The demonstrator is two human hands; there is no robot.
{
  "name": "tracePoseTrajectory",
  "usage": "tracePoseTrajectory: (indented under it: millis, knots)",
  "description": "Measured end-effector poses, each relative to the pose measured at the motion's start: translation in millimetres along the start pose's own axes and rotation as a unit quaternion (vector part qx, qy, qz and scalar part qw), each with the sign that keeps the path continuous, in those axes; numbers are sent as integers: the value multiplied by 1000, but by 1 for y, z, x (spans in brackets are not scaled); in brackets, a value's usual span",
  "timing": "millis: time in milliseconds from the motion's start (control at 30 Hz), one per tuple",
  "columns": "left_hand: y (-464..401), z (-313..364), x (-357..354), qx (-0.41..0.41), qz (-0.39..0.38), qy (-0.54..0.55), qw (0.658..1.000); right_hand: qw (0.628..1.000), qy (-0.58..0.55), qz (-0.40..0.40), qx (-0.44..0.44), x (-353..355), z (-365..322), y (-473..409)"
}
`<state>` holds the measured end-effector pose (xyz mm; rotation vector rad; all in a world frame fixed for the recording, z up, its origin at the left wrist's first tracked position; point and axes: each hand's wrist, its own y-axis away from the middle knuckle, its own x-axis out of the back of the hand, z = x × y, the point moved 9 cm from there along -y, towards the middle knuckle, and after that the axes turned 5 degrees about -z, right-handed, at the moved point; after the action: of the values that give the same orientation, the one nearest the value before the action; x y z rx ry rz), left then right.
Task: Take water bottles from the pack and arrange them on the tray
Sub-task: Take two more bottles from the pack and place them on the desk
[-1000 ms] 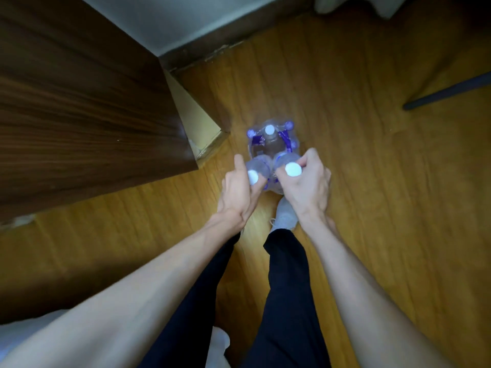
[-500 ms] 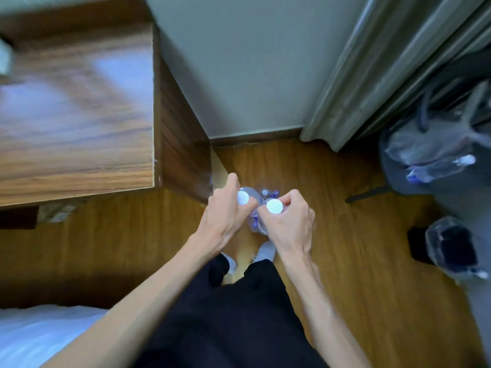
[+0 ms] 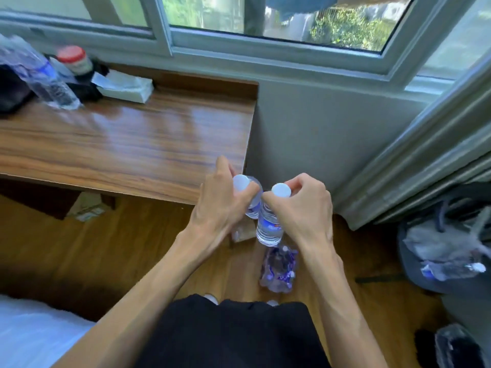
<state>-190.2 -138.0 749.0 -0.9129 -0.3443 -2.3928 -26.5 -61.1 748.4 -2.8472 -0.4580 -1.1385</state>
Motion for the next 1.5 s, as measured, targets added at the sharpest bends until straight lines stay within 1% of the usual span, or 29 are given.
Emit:
tracePoseTrajectory:
  millis: [233,467,600,733,967,1167,1333,1500]
  knots:
    - [-28,-52,129,13,97,3,995,995,-18,-53,81,-81,-124,-14]
    - [-58,-125,231,45,143,-22,988,983,-29,-95,154,-177,-224,-25]
    - [-81,-173,282,66,174,-6,982,979,-32,-111,171,-235,-272,-37]
    - [-113,-222,325,86,174,-13,981,976,-20,-129,177,-296,-320,-49]
    - [-189,-310,394,108,151,-26,982,977,-23,-152,150,-409,-385,-83]
    - [-254,-364,448,111,139,-35,983,978,-36,-170,111,-479,-438,-112]
    - [-309,-402,486,100,131,-38,986,987,-34,-140,69,-522,-476,-141]
    - [-362,-438,504,68,80,-45,993,995,-26,-95,16,-558,-500,-165]
